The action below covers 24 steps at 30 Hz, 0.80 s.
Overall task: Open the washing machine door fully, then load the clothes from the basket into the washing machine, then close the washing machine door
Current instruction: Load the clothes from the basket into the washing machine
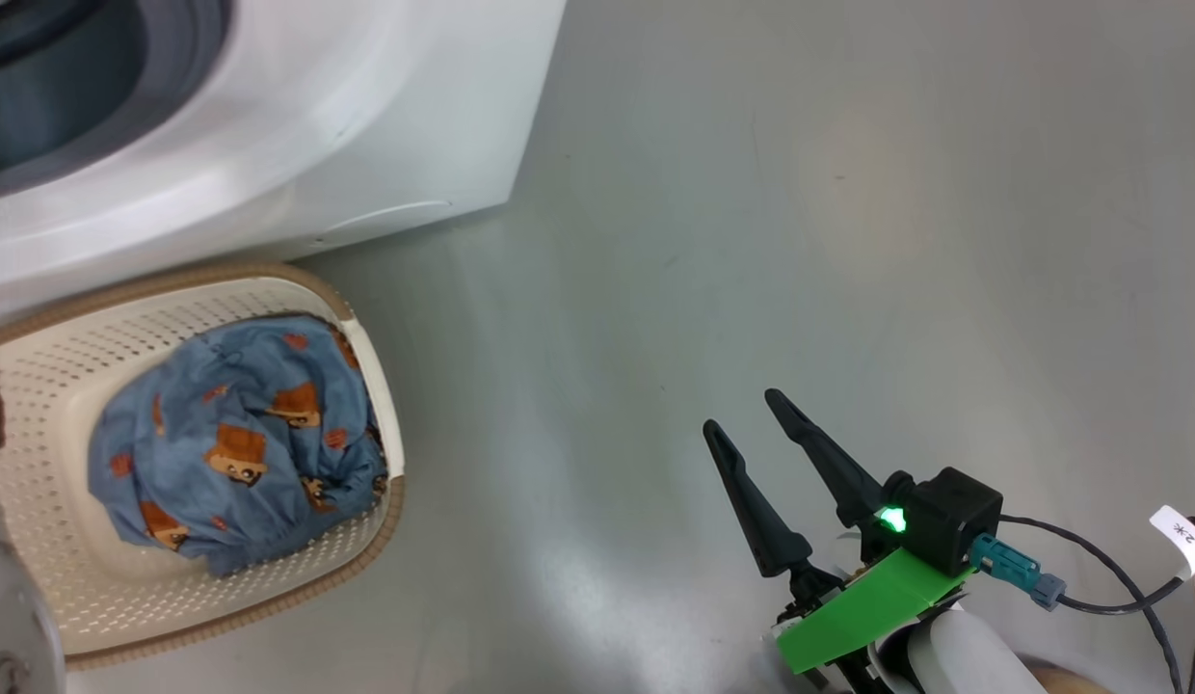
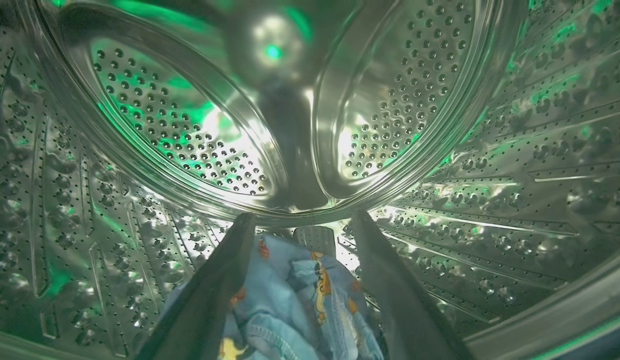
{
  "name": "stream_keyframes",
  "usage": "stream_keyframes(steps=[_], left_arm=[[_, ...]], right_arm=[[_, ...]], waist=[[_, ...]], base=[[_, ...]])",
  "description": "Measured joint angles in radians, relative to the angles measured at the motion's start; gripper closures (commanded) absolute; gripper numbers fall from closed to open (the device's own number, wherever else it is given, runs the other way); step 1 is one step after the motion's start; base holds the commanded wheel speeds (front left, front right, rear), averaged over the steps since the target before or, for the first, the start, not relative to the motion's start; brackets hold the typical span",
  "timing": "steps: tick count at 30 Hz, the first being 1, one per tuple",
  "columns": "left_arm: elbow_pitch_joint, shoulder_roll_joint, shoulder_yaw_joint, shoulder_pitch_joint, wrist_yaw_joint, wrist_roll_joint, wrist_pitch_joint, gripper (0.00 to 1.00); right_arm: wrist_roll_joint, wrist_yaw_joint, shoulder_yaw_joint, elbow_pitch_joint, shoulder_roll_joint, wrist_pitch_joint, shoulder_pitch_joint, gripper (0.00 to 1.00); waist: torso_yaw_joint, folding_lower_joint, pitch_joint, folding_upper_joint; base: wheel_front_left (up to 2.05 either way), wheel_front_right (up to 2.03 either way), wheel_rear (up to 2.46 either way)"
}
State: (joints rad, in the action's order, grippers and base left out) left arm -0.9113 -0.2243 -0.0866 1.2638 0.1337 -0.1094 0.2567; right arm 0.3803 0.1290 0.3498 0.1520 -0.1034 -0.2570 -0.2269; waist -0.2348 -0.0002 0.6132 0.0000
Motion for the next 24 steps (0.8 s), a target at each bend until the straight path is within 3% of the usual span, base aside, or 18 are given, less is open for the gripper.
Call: stream_keyframes(steps=[11,24], left_arm=[[-0.007,0.043,-0.005,-0.091,0.004,-0.008,0.0,0.0],[0.096,0.136,-0.001,-0.245,-0.007,-0.024,0.0,0.0]], right_arm=[[0.0,0.0,0.0,0.011,-0.01,0.0,0.0,0.0],[0.0,0.0,-0.011,0.023,-0.029,0.0,0.001,0.0]], waist=[[0.04,0.0001,-0.047,0.0],[0.117,0.0002,-0.1,0.0]], base=[[0.0,0.0,0.0],[0.0,0.0,0.0]])
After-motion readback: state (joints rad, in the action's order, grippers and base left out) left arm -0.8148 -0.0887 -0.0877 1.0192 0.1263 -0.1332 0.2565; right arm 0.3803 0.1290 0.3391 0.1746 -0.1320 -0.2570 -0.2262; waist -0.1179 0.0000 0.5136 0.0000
